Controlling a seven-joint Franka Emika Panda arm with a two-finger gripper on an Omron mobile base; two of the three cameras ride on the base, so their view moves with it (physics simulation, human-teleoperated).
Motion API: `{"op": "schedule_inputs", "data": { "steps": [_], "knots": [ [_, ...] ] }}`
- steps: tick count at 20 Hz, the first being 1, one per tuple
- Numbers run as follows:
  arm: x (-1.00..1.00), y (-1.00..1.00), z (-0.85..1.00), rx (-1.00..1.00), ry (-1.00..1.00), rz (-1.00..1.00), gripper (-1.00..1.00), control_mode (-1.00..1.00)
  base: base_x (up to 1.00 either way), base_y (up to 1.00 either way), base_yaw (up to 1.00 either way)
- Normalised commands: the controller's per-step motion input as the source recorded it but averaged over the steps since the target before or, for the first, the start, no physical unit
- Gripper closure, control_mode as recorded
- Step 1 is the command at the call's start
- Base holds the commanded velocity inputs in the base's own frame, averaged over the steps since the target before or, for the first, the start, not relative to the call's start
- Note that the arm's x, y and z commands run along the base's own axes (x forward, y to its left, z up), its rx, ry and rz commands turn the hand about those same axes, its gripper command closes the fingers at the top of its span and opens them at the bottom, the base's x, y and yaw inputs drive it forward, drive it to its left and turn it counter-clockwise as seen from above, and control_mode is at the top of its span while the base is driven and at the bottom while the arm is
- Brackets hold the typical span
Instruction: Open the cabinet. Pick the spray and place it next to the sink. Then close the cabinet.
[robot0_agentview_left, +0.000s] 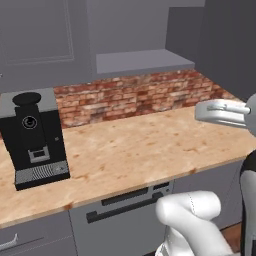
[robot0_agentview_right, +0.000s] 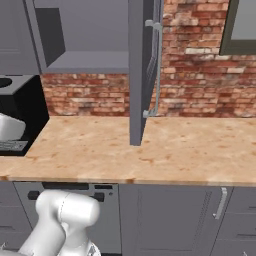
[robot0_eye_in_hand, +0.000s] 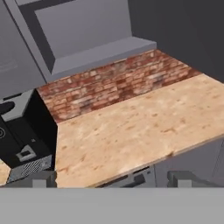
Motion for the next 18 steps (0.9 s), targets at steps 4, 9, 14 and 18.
{"op": "schedule_inputs", "data": {
  "steps": [4,9,14,18],
  "knots": [
    [0.62,0.00,0.00,0.00,-0.16,0.00,-1.00,-1.00,0.00,0.00,0.00],
    [0.14,-0.14,0.11,0.00,-0.06,0.09,-1.00,-1.00,0.00,0.00,0.00],
    [0.22,-0.18,0.01,0.00,-0.05,0.13,-1.00,-1.00,0.00,0.00,0.00],
    [0.00,-0.09,0.28,0.00,-0.10,0.13,-1.00,-1.00,0.00,0.00,0.00]
  ]
}}
